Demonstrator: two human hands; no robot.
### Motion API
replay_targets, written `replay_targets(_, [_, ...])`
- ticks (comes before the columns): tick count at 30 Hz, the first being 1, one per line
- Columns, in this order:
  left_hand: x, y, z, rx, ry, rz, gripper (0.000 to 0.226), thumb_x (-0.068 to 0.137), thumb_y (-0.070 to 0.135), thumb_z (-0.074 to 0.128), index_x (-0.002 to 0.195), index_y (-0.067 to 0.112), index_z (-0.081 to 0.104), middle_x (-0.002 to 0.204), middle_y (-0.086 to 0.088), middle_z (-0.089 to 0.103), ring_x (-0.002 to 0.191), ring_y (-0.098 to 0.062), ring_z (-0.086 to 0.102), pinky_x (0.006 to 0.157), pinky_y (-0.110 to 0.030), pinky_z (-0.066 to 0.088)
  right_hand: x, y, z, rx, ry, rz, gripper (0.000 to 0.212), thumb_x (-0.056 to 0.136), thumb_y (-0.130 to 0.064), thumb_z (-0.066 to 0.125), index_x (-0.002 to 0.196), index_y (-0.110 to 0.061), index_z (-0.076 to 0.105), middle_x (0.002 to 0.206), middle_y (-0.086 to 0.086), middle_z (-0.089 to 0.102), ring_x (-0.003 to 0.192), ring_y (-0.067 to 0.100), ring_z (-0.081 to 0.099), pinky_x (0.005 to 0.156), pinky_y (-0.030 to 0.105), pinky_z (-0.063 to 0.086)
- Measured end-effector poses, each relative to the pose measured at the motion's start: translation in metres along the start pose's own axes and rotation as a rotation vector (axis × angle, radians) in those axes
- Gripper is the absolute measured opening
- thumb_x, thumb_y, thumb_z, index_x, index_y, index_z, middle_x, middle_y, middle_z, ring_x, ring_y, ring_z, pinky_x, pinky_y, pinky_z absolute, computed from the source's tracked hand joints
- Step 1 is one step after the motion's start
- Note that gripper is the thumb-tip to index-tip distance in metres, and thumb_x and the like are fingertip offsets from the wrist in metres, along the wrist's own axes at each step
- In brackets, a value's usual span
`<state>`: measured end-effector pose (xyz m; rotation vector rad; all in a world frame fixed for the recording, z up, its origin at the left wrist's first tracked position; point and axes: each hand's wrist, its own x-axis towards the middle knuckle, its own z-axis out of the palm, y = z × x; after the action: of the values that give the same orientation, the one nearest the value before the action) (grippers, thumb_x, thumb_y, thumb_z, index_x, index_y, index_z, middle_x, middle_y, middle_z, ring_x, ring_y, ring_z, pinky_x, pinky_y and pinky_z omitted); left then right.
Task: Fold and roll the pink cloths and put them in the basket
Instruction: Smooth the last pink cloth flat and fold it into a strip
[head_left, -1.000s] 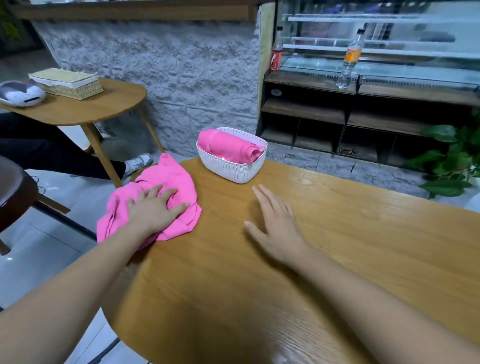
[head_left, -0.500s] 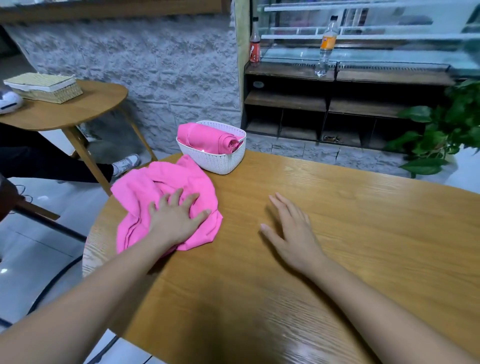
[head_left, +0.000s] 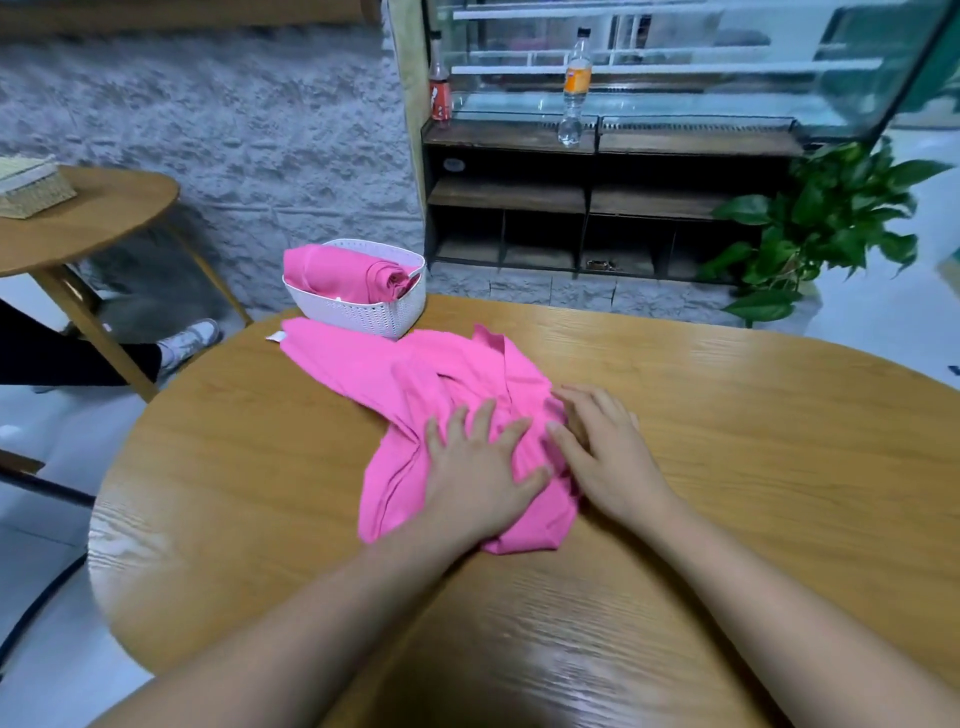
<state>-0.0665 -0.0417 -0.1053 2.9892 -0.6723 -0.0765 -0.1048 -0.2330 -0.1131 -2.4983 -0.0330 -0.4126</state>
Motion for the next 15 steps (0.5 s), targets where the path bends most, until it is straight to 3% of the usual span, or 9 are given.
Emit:
replay_targets(5, [-0.002,0.052,0.003,-0.028,-0.039,0.077,0.080,0.088,0.081,0.034,0.160,0.046,0.027,0.175,-0.003,0.011,0.159,-0.037,0.008,0.123,-0.068,-0.002,-0.011,0.025,-0.023,-0.050,0.048,0.023,0.033,0.103,-0.036,0.062,0.136,-0.033,0.064,0.130,-0.010,0.060,0.124,0.018,0.052,0.102,0.041,0.038])
replay_targets(11, [-0.007,0.108,0.004,-0.122,-0.071,0.134,0.087,0.090,0.074,0.044,0.163,0.031,0.025,0.175,-0.002,0.014,0.160,-0.033,0.008,0.126,-0.063,-0.001,-0.022,0.044,-0.047,-0.156,-0.008,0.147,0.039,0.103,-0.052,0.041,0.125,-0.039,0.070,0.109,-0.009,0.063,0.111,0.021,0.054,0.094,0.043,0.038])
replay_targets(15, [0.002,0.121,-0.007,-0.292,-0.104,0.135,0.073,0.088,0.070,0.057,0.150,0.035,0.042,0.162,0.004,0.038,0.150,-0.028,0.030,0.122,-0.052,0.017,-0.026,0.061,-0.065,-0.316,-0.061,0.215,0.028,0.104,-0.053,0.047,0.110,-0.032,0.065,0.104,-0.001,0.066,0.107,0.030,0.058,0.091,0.044,0.040])
